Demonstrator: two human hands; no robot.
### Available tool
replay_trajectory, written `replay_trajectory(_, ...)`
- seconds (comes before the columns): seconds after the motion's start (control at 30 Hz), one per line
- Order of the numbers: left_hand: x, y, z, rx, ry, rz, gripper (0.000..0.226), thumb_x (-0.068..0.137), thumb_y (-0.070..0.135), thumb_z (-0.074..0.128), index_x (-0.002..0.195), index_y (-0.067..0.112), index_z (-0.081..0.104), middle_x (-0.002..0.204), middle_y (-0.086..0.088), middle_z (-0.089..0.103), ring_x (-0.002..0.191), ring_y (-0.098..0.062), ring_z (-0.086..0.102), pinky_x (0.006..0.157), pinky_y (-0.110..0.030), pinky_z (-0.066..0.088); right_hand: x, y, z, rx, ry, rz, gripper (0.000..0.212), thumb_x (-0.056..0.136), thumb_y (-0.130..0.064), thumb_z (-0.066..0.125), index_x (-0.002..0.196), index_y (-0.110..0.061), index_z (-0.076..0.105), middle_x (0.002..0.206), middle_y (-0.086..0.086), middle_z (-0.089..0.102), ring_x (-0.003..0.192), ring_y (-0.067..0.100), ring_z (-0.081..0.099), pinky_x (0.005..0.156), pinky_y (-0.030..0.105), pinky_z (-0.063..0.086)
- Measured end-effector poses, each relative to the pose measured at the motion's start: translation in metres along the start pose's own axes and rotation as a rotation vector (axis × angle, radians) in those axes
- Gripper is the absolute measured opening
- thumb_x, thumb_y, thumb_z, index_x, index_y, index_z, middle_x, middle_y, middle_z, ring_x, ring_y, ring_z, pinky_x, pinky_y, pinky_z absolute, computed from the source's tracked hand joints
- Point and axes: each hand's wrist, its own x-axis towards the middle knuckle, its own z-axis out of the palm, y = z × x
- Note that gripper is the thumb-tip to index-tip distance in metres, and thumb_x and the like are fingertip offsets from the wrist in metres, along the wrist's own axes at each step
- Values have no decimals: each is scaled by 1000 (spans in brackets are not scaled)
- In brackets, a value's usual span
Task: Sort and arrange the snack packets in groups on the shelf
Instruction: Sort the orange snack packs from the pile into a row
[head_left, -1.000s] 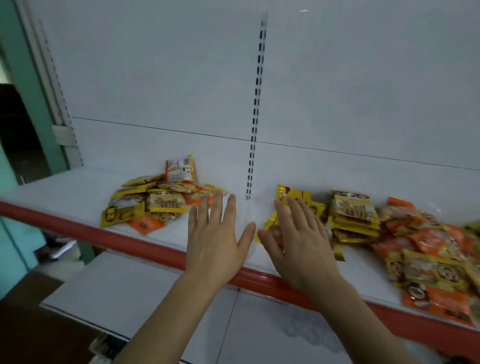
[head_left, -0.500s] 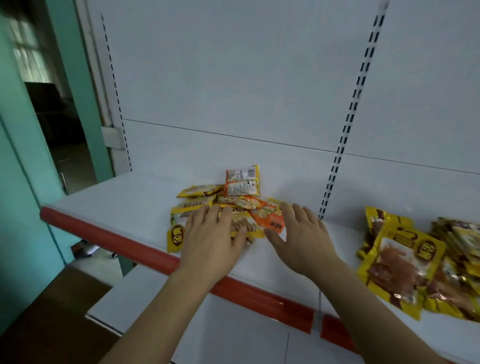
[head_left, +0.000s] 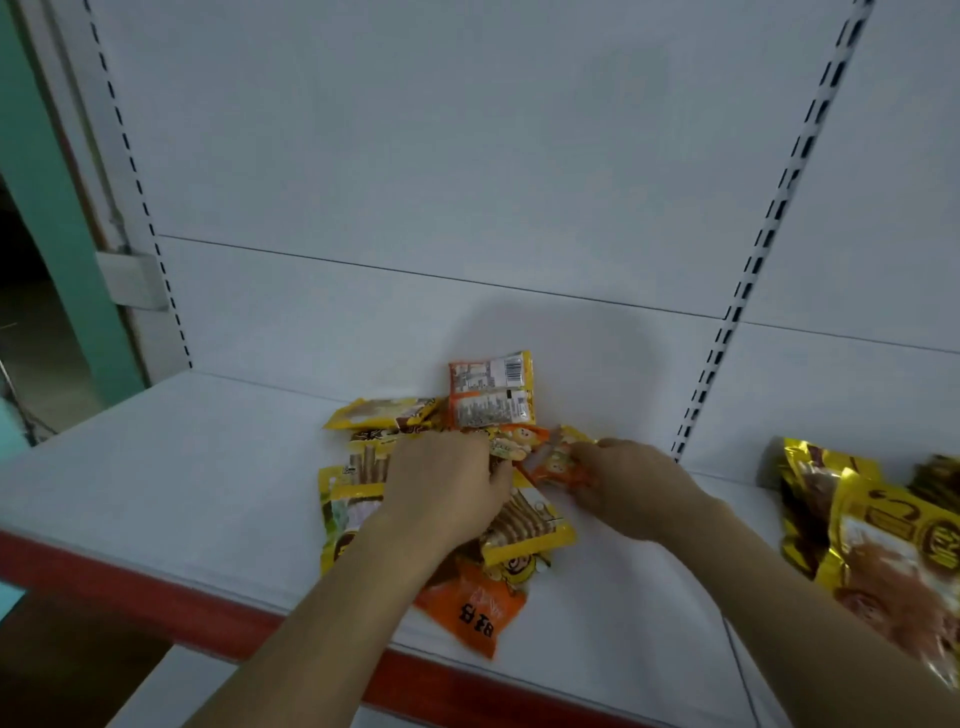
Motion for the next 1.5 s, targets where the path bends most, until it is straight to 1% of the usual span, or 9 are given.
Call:
replay_trajectory(0.27,13,-25,-12,-435,29,92,48,104,57,38,108,20,68,99,5,68,81,-13,65,68,-32,55,-31,-19,-3,143,486,274,12,91,-19,55,92,-15,66,89,5,71,77,32,66,58,35,48)
replay_trajectory(0.4,9,-34,-22,-1077,-164,-49,73,91,78,42,141,27,56,133,6,67,119,-16,65,102,-38,51,-49,-81,-26,171,860,-2,20,89,-9,67,108,-13,73,120,-1,71,79,19,71,59,36,59)
replay_trajectory(0.53,14,-56,-18,-1350,2,-202,19,99,47,61,104,31,70,100,7,75,95,-16,73,88,-48,59,-38,-119,-34,278,786,-206,31,92,-15,61,121,-16,71,134,-3,64,108,15,68,82,28,58)
replay_trajectory(0.73,17,-112,-14,-1389,78,-381,11,103,34,59,100,28,68,98,5,77,90,-19,75,90,-51,59,5,-99,-43,521,358,407,60,98,-47,55,147,-14,45,140,6,58,122,26,58,96,37,48)
replay_trajectory(0.83,16,-130,-12,-1366,67,-373,13,104,33,57,103,27,67,100,2,77,90,-21,75,88,-53,61,33,-96,-40,585,198,512,58,91,-58,60,127,-13,53,119,10,65,103,28,60,79,34,47)
replay_trajectory(1.07,19,-135,-8,-1289,94,-380,13,106,36,51,103,28,61,102,0,73,95,-26,73,90,-56,58,40,-97,-47,742,453,444,28,91,-32,68,69,-18,59,58,1,56,56,20,53,51,30,39)
replay_trajectory(1.27,24,-105,-15,-1332,53,-394,30,107,46,44,120,22,57,111,2,68,108,-24,65,96,-46,53,6,-124,-76,1597,489,338,21,92,-21,71,87,-1,69,67,5,67,65,19,67,63,31,56)
replay_trajectory(1.37,25,-93,-21,-1741,-123,-399,60,91,75,51,125,26,63,118,-6,75,108,-30,73,93,-55,58,-2,-141,-68,1486,447,297,33,92,-27,71,79,3,63,65,15,60,61,25,58,60,37,48)
replay_trajectory(1.5,26,-89,-16,-1700,-72,-298,46,82,56,79,115,26,69,108,-2,78,100,-26,76,90,-54,60,-2,-135,-56,1171,467,266,38,94,-39,65,79,-4,68,61,10,58,54,20,51,54,36,41)
